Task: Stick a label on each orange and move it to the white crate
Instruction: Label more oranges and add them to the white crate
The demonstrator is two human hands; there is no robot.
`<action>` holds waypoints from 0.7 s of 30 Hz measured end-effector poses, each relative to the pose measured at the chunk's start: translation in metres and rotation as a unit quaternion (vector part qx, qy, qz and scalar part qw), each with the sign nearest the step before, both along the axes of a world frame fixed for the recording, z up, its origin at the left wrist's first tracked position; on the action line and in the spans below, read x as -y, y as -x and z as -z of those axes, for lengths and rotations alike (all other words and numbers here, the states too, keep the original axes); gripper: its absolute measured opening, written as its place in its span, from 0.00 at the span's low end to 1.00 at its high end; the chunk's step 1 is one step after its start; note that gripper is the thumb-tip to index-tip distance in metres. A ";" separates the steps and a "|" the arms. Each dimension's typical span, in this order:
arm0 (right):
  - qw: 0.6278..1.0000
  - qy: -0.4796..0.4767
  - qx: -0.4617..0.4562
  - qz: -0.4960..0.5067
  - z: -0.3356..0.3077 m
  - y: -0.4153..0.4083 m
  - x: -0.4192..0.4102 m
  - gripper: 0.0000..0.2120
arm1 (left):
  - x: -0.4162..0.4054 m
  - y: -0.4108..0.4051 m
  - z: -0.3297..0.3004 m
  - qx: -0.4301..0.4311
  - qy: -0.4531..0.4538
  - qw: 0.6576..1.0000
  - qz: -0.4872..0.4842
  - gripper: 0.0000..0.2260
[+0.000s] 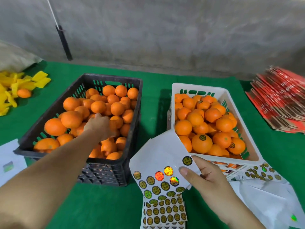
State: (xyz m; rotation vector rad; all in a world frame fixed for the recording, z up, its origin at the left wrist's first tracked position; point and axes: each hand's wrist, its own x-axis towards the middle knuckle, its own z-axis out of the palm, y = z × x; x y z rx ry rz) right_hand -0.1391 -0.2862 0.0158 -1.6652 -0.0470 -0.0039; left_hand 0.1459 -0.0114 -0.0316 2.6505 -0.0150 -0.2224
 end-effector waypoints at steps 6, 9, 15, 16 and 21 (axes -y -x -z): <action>0.998 -0.055 -0.022 -0.003 -0.006 0.000 0.007 0.23 | 0.013 0.089 -0.063 -0.100 0.436 0.894 -0.018 0.35; 0.999 -0.035 -0.024 -0.022 -0.019 0.001 0.005 0.23 | 0.017 0.145 -0.070 -0.204 0.572 0.794 0.028 0.42; 0.994 0.099 0.027 0.041 -0.035 0.007 -0.005 0.17 | 0.026 0.209 -0.076 -0.378 0.681 0.623 0.070 0.42; 0.990 0.129 0.039 0.051 -0.036 0.010 -0.006 0.15 | 0.029 0.213 -0.072 -0.389 0.694 0.605 0.025 0.49; 0.984 0.152 0.063 0.075 -0.045 0.019 -0.014 0.12 | 0.032 0.226 -0.065 -0.409 0.705 0.579 -0.031 0.54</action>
